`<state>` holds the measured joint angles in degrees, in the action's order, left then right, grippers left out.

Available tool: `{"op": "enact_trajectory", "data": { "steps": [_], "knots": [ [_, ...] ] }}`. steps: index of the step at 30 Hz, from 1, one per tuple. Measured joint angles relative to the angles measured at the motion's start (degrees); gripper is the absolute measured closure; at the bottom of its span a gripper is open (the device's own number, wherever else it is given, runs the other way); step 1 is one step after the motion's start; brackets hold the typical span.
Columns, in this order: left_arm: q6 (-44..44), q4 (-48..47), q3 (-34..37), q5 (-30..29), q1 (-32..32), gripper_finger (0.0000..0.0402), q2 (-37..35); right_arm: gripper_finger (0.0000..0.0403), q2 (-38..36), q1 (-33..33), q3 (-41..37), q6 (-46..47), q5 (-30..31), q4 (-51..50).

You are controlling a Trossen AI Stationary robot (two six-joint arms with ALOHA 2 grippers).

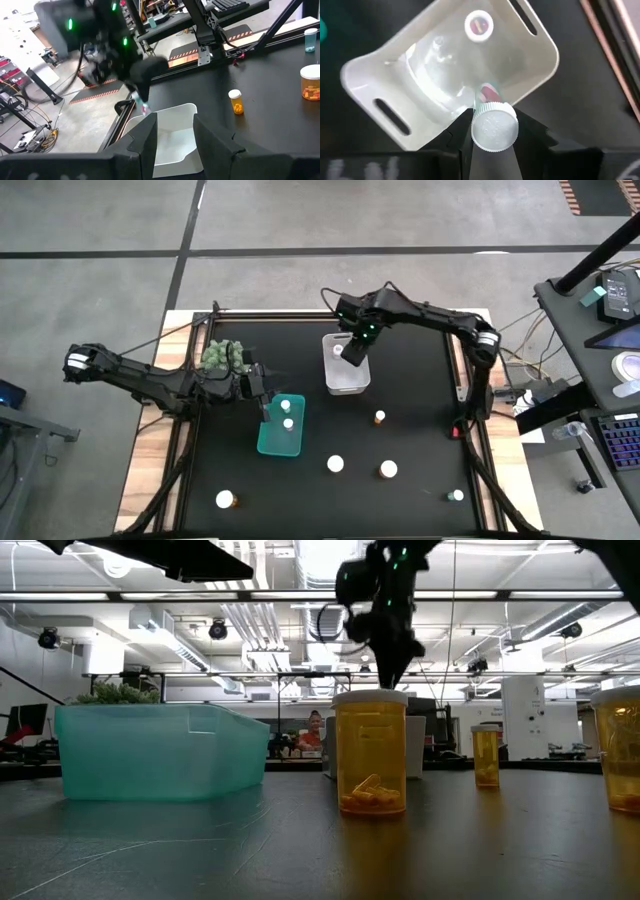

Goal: Pick and place medicine bottles into bin by pill shape (circle, oval)
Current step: Put the top right blue pill bottle into the white bin

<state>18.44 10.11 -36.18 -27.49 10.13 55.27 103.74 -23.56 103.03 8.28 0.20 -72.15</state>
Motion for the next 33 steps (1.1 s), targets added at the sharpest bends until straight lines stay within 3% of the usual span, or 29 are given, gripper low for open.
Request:
{"op": "enact_trajectory", "data": {
  "steps": [7,21,33],
  "knots": [
    [0.0,0.0,0.0,0.0,0.0,0.0290,0.0,0.0298,7.0,-2.3,0.0,-7.6,-0.7,3.5],
    [-0.1,0.1,0.0,0.0,0.0,0.0290,0.0,0.0297,13.3,-2.4,-0.1,-10.3,-0.1,4.9],
    [-0.1,0.0,0.0,0.0,0.0,0.0290,0.0,0.0237,13.2,-2.4,-0.1,-8.2,0.5,5.6]
  ]
}}
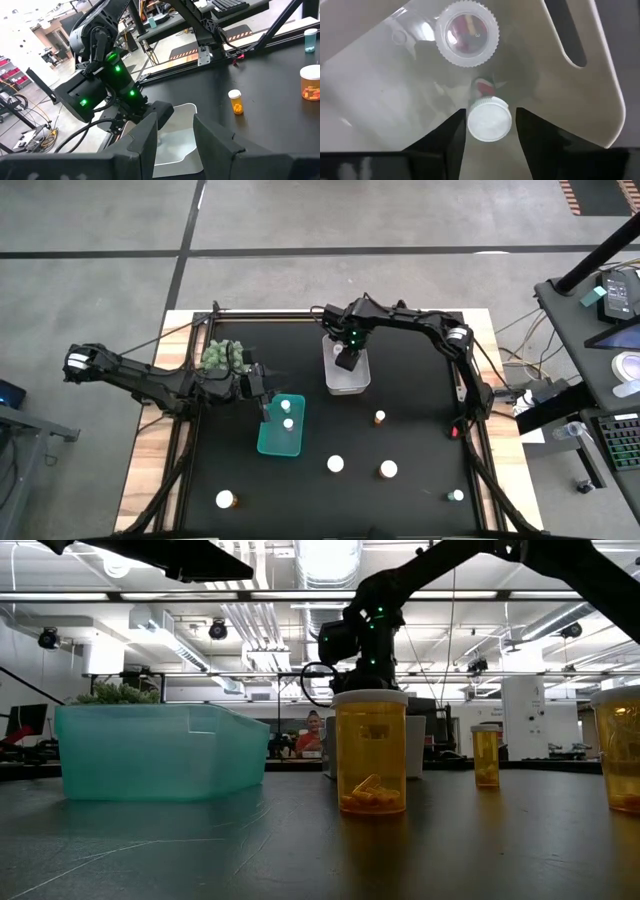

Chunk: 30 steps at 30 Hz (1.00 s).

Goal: Pick and place medicine bottles into bin by pill shape (circle, oval)
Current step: Put the top right blue pill bottle into the white bin, then put the middle orange pill bottle into the white bin

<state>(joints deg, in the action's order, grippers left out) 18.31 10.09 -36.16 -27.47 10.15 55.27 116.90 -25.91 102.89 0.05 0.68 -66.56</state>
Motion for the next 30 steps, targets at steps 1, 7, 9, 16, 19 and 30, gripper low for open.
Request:
{"op": "enact_trajectory", "data": {
  "steps": [1,7,9,16,19,30],
  "knots": [
    [0.0,0.0,0.0,0.0,0.0,0.0290,0.0,0.0232,0.0,0.0,0.0,0.0,0.4,0.0],
    [0.0,0.0,0.0,0.0,0.0,0.0290,0.0,0.0217,-0.5,0.0,0.4,0.4,0.9,-0.6],
    [0.0,0.0,0.0,0.0,0.0,0.0290,0.0,0.0216,-1.0,0.0,0.8,0.7,1.0,-0.7],
    [0.0,0.0,0.0,0.0,0.0,0.0290,0.0,0.0216,-5.0,0.2,1.0,2.2,0.9,-0.6],
    [0.0,0.0,0.0,0.0,0.0,0.0290,0.0,0.0216,-7.4,0.4,0.9,3.5,1.0,-0.8],
    [-3.0,-0.1,0.0,0.0,0.0,0.0290,0.3,0.0216,-25.5,9.6,-14.6,9.5,2.0,9.9]
  ]
}}
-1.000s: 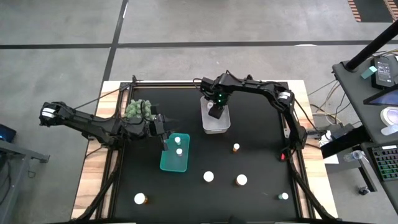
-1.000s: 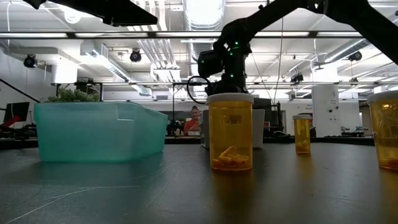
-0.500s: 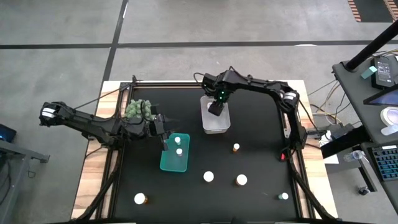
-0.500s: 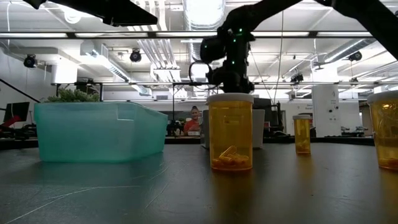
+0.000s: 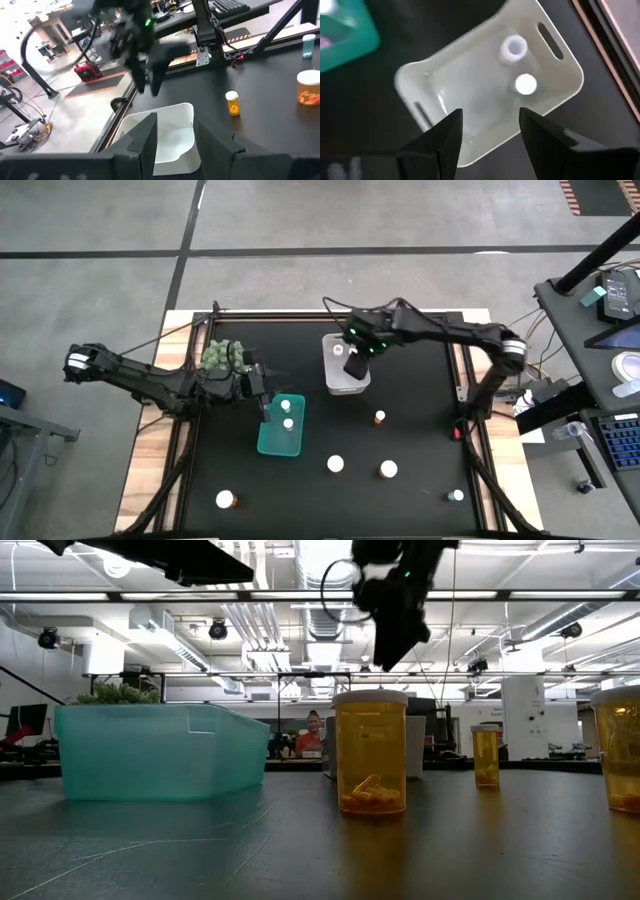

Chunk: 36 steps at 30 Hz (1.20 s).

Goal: Pick and place medicine bottles into bin by pill shape (circle, oval)
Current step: Put the middle orange pill bottle into the white bin

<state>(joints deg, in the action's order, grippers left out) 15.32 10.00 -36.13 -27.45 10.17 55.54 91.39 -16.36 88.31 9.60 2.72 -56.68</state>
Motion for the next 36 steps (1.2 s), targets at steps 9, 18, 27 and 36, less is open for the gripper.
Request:
{"op": "enact_trajectory", "data": {
  "steps": [9,18,27,36],
  "knots": [
    [-3.2,0.1,0.0,0.2,0.0,0.0290,0.0,0.0216,-16.3,9.2,-20.6,0.3,0.7,19.3],
    [-10.5,0.3,-0.1,0.4,0.2,0.0290,2.1,0.0216,-27.8,15.7,-41.4,-5.4,0.9,50.3],
    [-18.1,1.9,-3.9,1.5,5.2,0.0290,9.0,0.0216,-35.7,16.2,-52.8,-14.0,0.0,68.2],
    [-20.5,-5.6,-19.3,1.6,12.9,0.0290,22.8,0.0216,-43.1,16.1,-58.8,-20.8,-0.2,78.4]
  ]
}}
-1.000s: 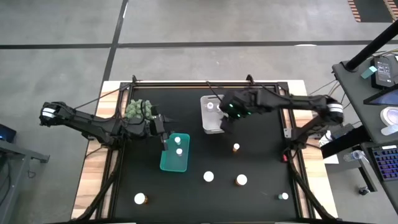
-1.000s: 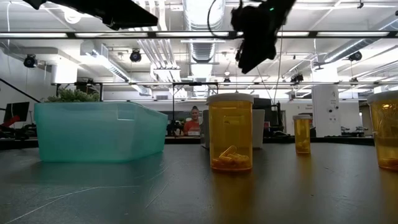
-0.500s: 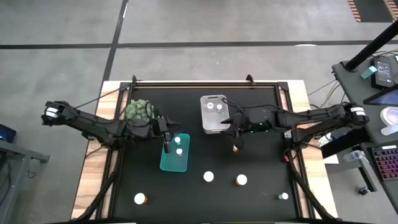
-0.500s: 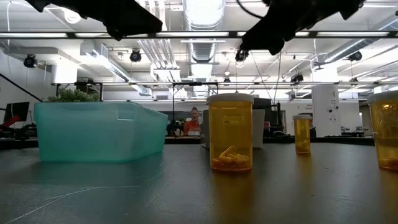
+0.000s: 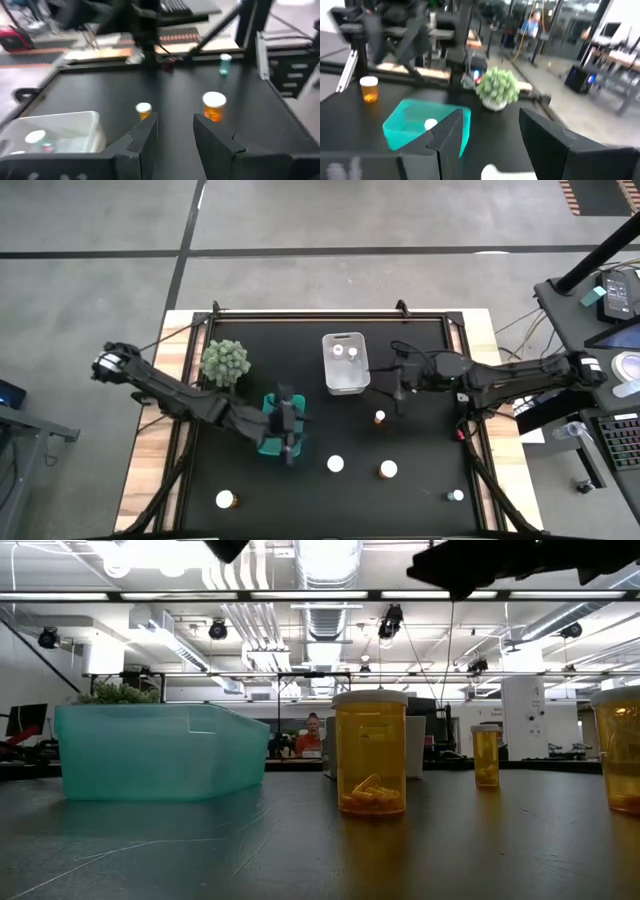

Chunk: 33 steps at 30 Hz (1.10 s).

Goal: Pick and place medicine bottles into bin by pill shape (circle, oval)
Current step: Put the middle orange pill bottle into the white bin

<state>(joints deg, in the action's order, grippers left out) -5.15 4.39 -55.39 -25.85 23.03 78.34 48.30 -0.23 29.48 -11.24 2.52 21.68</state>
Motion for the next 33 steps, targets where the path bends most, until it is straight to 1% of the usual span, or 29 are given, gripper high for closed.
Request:
{"op": "enact_trajectory", "data": {
  "steps": [2,7,10,13,15,18,21,25,28,33],
  "knots": [
    [-1.6,-5.7,-5.3,0.0,1.2,0.0290,4.0,0.0216,-1.6,0.0,-0.4,-1.0,0.0,0.4],
    [-7.7,-23.5,-19.6,0.3,2.7,0.0290,14.3,0.0216,-4.3,0.0,-0.7,-3.0,0.0,0.0],
    [-9.5,-31.1,-26.8,1.1,2.9,0.0289,20.2,0.0216,-4.8,0.0,-0.9,-2.9,0.0,0.0],
    [-9.5,-34.0,-31.7,6.1,2.6,0.0278,25.2,0.0216,-4.6,0.0,-1.3,-2.7,0.0,-0.6],
    [-9.3,-33.9,-33.7,10.5,2.0,0.0259,27.8,0.0216,-4.6,0.0,-1.5,-1.8,0.0,-0.7],
    [-9.9,-33.7,-35.2,15.0,1.1,0.0218,30.3,0.0216,-4.7,0.0,-1.5,-0.3,0.0,-1.7],
    [-11.5,-33.5,-35.0,14.5,0.9,0.0175,31.6,0.0216,-4.7,0.0,-1.6,1.3,-0.6,-2.7],
    [-11.0,-33.3,-33.8,12.1,1.0,0.0132,32.2,0.0216,-4.6,0.1,-1.6,2.8,-4.2,-3.1],
    [-11.1,-32.5,-33.0,10.2,1.0,0.0117,33.1,0.0216,-4.7,0.5,-1.6,3.2,-4.7,-3.1],
    [-11.7,-30.5,-32.4,10.1,1.0,0.0113,36.2,0.0216,-4.6,0.7,-1.6,3.1,-4.7,-3.0]
  ]
}}
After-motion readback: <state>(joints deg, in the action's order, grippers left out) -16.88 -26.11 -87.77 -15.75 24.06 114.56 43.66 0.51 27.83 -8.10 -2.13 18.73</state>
